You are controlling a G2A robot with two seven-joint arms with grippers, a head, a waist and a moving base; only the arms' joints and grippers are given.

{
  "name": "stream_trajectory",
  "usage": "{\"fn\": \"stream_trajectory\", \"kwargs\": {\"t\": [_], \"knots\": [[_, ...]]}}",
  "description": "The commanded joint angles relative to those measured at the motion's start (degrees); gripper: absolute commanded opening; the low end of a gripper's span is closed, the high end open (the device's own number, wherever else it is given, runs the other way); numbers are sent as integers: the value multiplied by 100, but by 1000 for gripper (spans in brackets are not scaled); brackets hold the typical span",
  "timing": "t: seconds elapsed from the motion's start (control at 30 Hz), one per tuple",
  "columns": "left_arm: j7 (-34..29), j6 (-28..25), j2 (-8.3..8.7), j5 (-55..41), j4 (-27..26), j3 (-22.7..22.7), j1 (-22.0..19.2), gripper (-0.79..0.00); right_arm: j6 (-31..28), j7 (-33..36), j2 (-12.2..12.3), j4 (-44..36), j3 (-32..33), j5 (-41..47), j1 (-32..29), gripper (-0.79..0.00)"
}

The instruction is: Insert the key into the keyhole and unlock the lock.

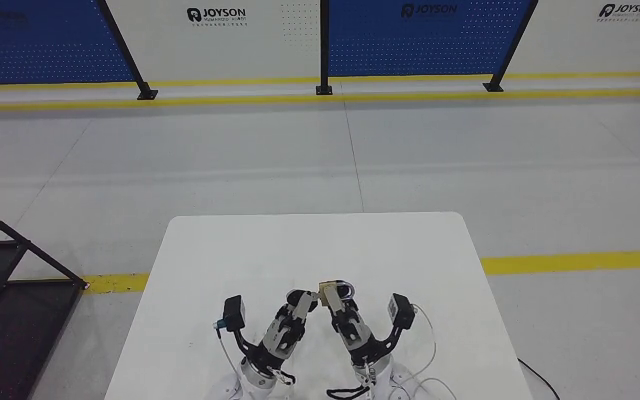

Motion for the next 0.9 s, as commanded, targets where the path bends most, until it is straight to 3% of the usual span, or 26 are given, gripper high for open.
{"fn": "stream_trajectory", "kwargs": {"t": [0.0,0.87], "knots": [[56,43,0,102,6,-19,2,-785,7,35,3,-12,4,-6,-5,-785],[1432,673,-8,1941,293,0,-57,-785,243,642,58,-166,120,407,-91,-785]]}}
